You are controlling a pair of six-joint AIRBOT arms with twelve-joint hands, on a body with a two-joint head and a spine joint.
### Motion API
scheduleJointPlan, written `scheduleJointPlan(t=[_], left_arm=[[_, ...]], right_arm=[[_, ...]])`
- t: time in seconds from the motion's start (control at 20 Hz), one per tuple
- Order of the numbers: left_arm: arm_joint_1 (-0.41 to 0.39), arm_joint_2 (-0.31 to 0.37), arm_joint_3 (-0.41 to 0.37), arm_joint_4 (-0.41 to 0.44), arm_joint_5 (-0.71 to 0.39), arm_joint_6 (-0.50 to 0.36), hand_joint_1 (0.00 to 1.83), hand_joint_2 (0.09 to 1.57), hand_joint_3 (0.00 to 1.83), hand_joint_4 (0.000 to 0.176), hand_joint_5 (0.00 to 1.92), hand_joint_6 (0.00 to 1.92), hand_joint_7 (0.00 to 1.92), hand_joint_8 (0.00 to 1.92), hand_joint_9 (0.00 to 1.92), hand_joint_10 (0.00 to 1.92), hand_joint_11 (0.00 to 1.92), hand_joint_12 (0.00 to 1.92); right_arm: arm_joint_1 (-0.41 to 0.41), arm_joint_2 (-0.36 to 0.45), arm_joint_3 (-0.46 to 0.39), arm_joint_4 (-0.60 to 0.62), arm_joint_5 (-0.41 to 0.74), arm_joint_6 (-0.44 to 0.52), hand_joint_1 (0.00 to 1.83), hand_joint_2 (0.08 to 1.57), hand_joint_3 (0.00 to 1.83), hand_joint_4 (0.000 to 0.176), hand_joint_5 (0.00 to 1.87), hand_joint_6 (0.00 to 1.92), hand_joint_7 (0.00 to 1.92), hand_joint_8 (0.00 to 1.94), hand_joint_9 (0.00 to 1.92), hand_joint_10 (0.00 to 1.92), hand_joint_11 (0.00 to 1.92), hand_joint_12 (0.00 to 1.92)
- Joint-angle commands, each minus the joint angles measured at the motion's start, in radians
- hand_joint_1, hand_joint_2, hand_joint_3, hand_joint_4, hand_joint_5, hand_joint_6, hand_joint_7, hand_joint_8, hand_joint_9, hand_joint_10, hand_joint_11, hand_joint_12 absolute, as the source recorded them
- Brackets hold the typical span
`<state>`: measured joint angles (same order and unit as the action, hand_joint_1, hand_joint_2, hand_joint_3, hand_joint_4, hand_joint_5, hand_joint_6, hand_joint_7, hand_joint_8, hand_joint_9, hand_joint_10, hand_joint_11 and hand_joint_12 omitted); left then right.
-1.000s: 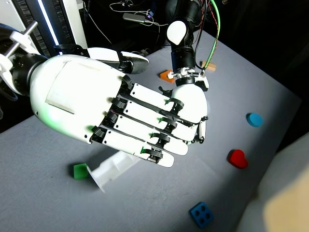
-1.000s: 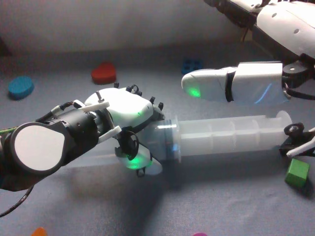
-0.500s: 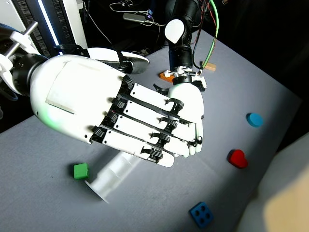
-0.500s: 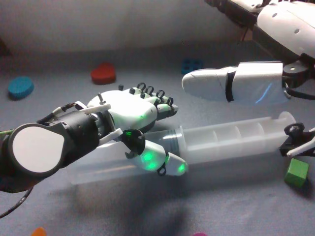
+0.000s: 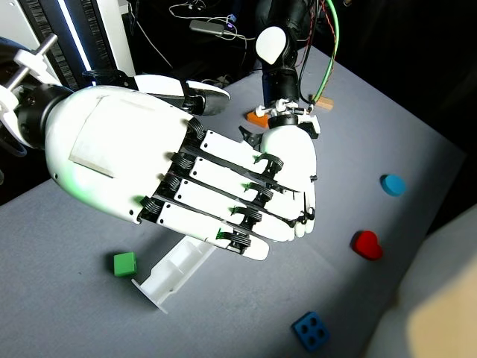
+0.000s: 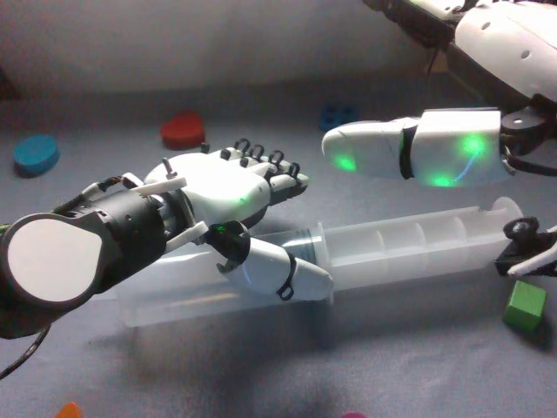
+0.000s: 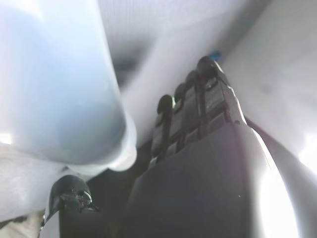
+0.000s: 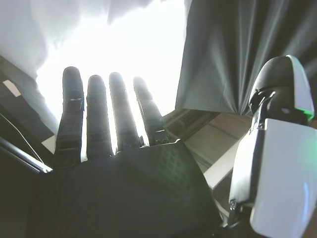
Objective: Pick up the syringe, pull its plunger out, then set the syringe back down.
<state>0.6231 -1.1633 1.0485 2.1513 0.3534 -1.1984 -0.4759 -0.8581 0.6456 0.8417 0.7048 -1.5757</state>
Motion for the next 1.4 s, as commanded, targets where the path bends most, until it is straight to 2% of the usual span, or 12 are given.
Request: scheduleJointPlan(t=[0.0,0.55,0.6,0.8,0.95,1.0,1.05,1.1,1.15,1.2,1.25,1.35], left_arm=[[-0.020,0.007,-0.001,0.031,0.068,0.000,0.13,0.92,0.00,0.009,0.08,0.00,0.03,0.00,0.05,0.00,0.00,0.27],[-0.111,0.091,-0.032,0.029,0.064,0.013,0.15,0.94,0.00,0.008,0.10,0.01,0.05,0.00,0.06,0.01,0.00,0.25],[-0.128,0.101,-0.042,-0.068,0.066,0.110,0.15,0.94,0.00,0.008,0.10,0.01,0.04,0.00,0.06,0.00,0.00,0.25],[-0.176,0.148,-0.099,-0.266,0.146,0.277,0.21,0.95,0.00,0.006,0.16,0.01,0.14,0.01,0.15,0.02,0.00,0.40],[-0.211,0.176,-0.138,-0.420,0.191,0.427,0.47,1.05,0.01,0.000,0.40,0.02,0.43,0.03,0.51,0.08,0.05,0.95],[-0.226,0.181,-0.150,-0.470,0.206,0.478,0.59,1.12,0.01,0.000,0.54,0.04,0.62,0.08,0.70,0.20,0.21,1.18],[-0.239,0.184,-0.159,-0.504,0.218,0.514,0.69,1.16,0.00,0.000,0.71,0.06,0.78,0.27,0.73,0.74,0.39,1.38],[-0.253,0.186,-0.166,-0.538,0.225,0.548,0.75,1.16,0.00,0.000,0.86,0.19,0.79,0.83,0.74,1.24,0.54,1.59],[-0.273,0.188,-0.175,-0.585,0.231,0.599,0.90,1.19,0.02,0.073,0.81,1.08,0.77,1.30,0.77,1.57,0.69,1.79],[-0.287,0.189,-0.181,-0.606,0.239,0.625,0.88,1.23,0.03,0.155,0.74,1.37,0.78,1.62,0.79,1.75,0.75,1.89],[-0.298,0.189,-0.185,-0.618,0.247,0.640,0.79,1.20,0.01,0.000,0.73,1.72,0.84,1.79,0.86,1.87,0.81,1.92],[-0.311,0.189,-0.190,-0.629,0.250,0.643,0.74,1.19,0.00,0.000,0.90,1.91,1.01,1.92,1.03,1.92,1.01,1.92]], right_arm=[[0.018,0.007,-0.006,-0.054,0.094,0.005,0.29,0.86,0.00,0.015,0.05,0.00,0.09,0.00,0.10,0.00,0.00,0.63],[0.038,0.196,-0.081,-0.055,0.002,0.054,0.29,0.85,0.00,0.014,0.04,0.00,0.09,0.00,0.10,0.00,0.00,0.63],[0.047,0.219,-0.085,-0.065,-0.022,0.074,0.29,0.85,0.00,0.014,0.04,0.00,0.09,0.00,0.10,0.00,0.00,0.65],[0.060,0.276,-0.093,-0.148,-0.070,0.140,0.27,0.87,0.00,0.000,0.16,0.01,0.22,0.00,0.23,0.01,0.02,0.83],[0.065,0.300,-0.094,-0.172,-0.091,0.172,0.27,1.01,0.01,0.000,0.54,0.03,0.63,0.02,0.59,0.04,0.34,0.87],[0.058,0.305,-0.094,-0.196,-0.091,0.184,0.31,1.10,0.01,0.000,0.68,0.06,0.80,0.04,0.80,0.10,0.51,0.98],[0.049,0.308,-0.094,-0.227,-0.087,0.185,0.42,1.16,0.00,0.000,0.82,0.23,0.93,0.19,0.81,0.65,0.67,1.25],[0.039,0.312,-0.094,-0.263,-0.079,0.194,0.48,1.19,0.00,0.000,0.74,0.75,0.81,0.86,0.77,1.26,0.76,1.51],[0.027,0.319,-0.095,-0.295,-0.070,0.210,0.52,1.23,0.01,0.000,0.67,1.27,0.75,1.45,0.81,1.72,0.88,1.79],[0.022,0.322,-0.096,-0.304,-0.067,0.218,0.57,1.25,0.01,0.000,0.68,1.60,0.78,1.78,0.92,1.88,1.03,1.90],[0.019,0.324,-0.096,-0.306,-0.067,0.224,0.62,1.25,0.00,0.000,0.70,1.86,0.85,1.91,1.04,1.91,1.19,1.92],[0.014,0.326,-0.096,-0.308,-0.067,0.231,0.65,1.24,0.00,0.000,0.83,1.92,0.99,1.94,1.25,1.92,1.51,1.92]])
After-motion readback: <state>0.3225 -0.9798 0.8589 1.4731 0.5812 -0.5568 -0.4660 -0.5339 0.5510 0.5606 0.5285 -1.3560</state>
